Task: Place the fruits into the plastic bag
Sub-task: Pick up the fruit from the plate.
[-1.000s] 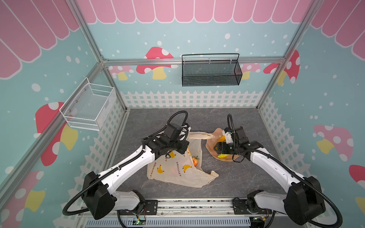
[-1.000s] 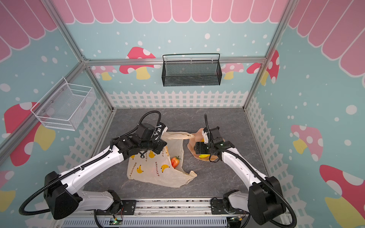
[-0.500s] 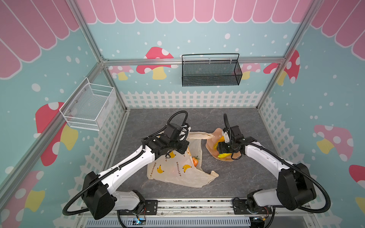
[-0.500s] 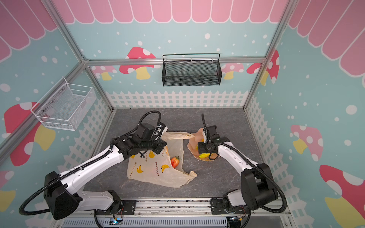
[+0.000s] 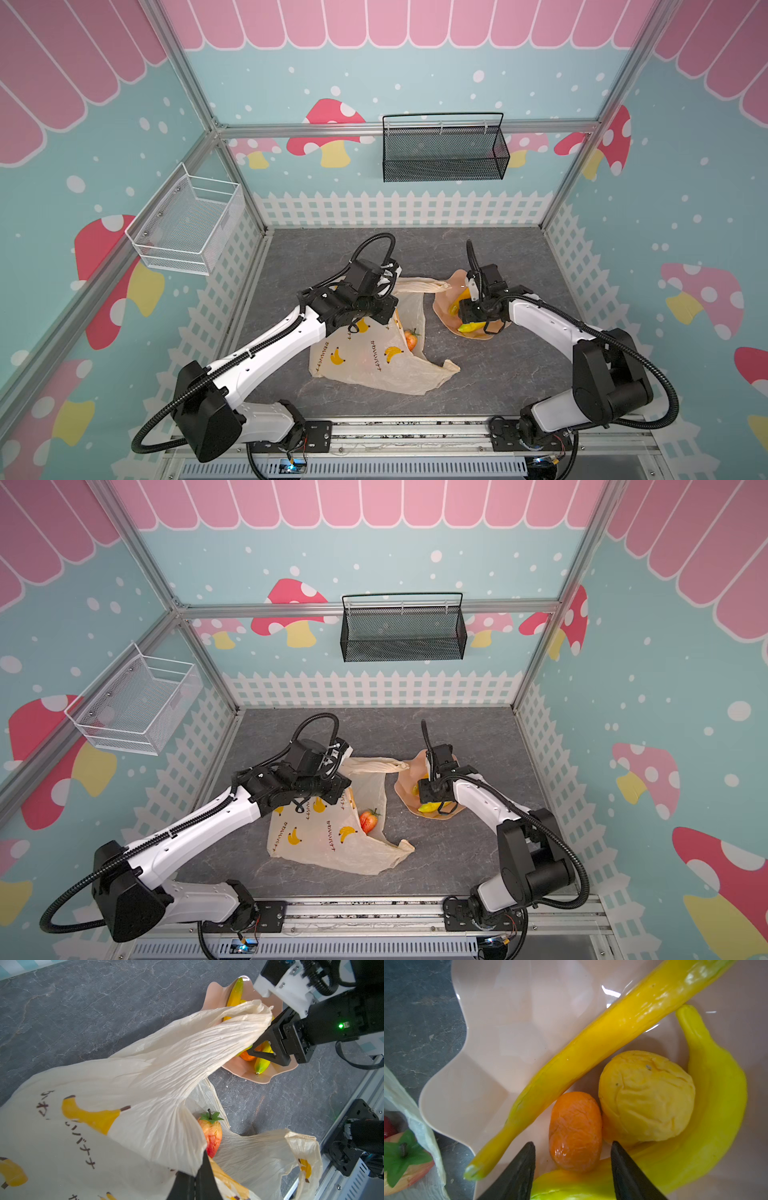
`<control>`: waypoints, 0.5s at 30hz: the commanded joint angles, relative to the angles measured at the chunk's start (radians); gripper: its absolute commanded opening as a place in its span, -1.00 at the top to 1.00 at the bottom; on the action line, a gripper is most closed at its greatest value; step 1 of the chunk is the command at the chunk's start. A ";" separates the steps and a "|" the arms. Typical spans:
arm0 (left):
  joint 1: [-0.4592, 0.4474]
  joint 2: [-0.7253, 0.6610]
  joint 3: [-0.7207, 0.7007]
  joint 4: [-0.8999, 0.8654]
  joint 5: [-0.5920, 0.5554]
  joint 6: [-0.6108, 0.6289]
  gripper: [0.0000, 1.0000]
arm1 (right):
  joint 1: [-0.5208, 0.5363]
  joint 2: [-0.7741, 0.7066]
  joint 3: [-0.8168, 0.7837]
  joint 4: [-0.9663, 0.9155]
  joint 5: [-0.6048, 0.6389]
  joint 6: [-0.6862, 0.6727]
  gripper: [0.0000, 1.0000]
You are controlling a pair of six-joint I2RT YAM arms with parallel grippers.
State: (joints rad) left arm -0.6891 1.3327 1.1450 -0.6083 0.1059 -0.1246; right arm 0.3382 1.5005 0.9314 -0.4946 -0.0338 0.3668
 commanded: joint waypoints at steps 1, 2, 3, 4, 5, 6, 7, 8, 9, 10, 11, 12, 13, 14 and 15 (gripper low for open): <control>0.001 -0.024 -0.002 0.003 -0.003 -0.004 1.00 | -0.005 0.021 0.023 0.023 0.006 -0.010 -0.17; 0.001 -0.023 -0.003 0.003 -0.003 -0.003 1.00 | -0.005 0.024 0.023 0.026 0.008 -0.011 -0.17; 0.002 -0.022 -0.001 0.003 -0.003 -0.003 1.00 | -0.005 0.031 0.025 0.027 0.009 -0.009 -0.16; 0.001 -0.021 -0.001 0.003 -0.002 -0.003 1.00 | -0.005 0.036 0.025 0.028 0.013 -0.009 -0.15; 0.001 -0.021 -0.001 0.002 -0.002 -0.003 1.00 | -0.005 0.040 0.026 0.028 0.016 -0.009 -0.13; 0.002 -0.020 -0.001 0.002 -0.002 -0.003 1.00 | -0.005 0.044 0.026 0.029 0.018 -0.008 -0.13; 0.002 -0.020 -0.001 0.002 -0.001 -0.003 1.00 | -0.005 0.045 0.023 0.033 0.021 -0.007 -0.12; 0.001 -0.019 0.000 0.002 -0.002 -0.003 1.00 | -0.005 0.047 0.022 0.037 0.022 -0.006 -0.12; 0.000 -0.018 0.001 0.002 -0.002 -0.004 1.00 | -0.005 0.049 0.020 0.039 0.027 -0.005 -0.12; 0.002 -0.017 0.001 0.003 -0.002 -0.003 1.00 | -0.005 0.052 0.020 0.041 0.028 -0.005 -0.11; 0.002 -0.018 -0.001 0.002 -0.002 -0.004 1.00 | -0.006 0.056 0.018 0.043 0.032 -0.003 -0.10; 0.002 -0.017 -0.001 0.002 -0.003 -0.004 1.00 | -0.005 0.058 0.018 0.046 0.032 -0.003 -0.10; 0.001 -0.017 -0.001 0.002 -0.004 -0.003 1.00 | -0.005 0.062 0.018 0.049 0.034 -0.003 -0.09; 0.002 -0.017 0.000 0.002 -0.004 -0.003 1.00 | -0.005 0.064 0.018 0.052 0.035 -0.003 -0.07; 0.001 -0.016 0.000 0.002 -0.003 -0.003 1.00 | -0.005 0.068 0.018 0.054 0.035 -0.003 -0.06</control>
State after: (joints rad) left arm -0.6891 1.3327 1.1450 -0.6086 0.1059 -0.1246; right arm 0.3382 1.5475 0.9325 -0.4515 -0.0147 0.3672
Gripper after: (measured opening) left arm 0.048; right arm 0.532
